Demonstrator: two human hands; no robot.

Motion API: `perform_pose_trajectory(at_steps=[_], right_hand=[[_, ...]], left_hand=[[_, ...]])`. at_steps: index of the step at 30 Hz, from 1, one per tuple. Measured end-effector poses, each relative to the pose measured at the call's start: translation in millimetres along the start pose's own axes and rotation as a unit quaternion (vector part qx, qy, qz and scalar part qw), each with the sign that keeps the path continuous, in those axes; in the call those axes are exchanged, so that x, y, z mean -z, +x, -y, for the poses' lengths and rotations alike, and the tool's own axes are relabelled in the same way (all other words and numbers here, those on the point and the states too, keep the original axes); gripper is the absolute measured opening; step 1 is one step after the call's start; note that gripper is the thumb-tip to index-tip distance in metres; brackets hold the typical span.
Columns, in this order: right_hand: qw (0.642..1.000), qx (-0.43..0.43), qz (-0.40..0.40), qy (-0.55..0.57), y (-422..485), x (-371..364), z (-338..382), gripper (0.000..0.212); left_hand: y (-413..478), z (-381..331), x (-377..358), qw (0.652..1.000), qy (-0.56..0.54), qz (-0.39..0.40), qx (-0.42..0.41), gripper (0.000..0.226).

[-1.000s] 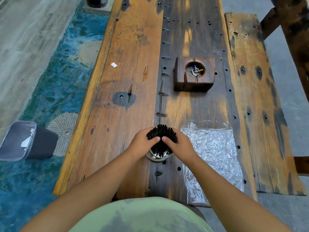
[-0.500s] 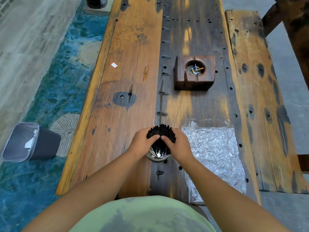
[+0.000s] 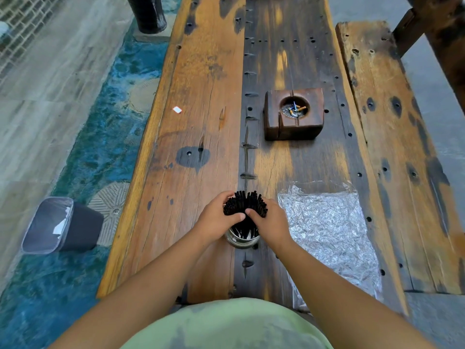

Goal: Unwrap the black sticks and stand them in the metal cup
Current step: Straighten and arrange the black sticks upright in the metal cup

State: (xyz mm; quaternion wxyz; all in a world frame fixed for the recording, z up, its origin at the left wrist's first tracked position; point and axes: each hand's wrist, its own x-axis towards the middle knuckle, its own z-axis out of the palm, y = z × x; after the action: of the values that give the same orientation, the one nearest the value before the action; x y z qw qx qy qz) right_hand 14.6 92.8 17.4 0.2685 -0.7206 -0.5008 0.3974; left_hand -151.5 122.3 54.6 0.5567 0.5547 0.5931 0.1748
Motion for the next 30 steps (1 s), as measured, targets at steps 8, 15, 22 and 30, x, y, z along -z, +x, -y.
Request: perform_pose_trajectory(at_steps=[8,15,22,30], right_hand=[[1.0,-0.008,0.005,0.012,-2.7,0.9,2.5,0.031],[0.999,-0.003,0.015,0.033,-7.6,9.3,5.6,0.042],[0.999,-0.004,0.013,0.031,-14.7,13.2,7.0,0.061],[1.0,0.003,-0.01,0.02,-19.9,15.5,8.3,0.055]], left_hand=[[-13.9,-14.2,0.6,0.989,0.034,-0.137,-0.043,0.022],[-8.7,-18.4,-3.0,0.985,0.026,-0.157,-0.065,0.009],[-3.1,-19.5,-5.1,0.986,0.029,-0.15,-0.07,0.009],[-1.8,-25.1,-6.9,0.984,0.048,-0.157,-0.069,0.009]])
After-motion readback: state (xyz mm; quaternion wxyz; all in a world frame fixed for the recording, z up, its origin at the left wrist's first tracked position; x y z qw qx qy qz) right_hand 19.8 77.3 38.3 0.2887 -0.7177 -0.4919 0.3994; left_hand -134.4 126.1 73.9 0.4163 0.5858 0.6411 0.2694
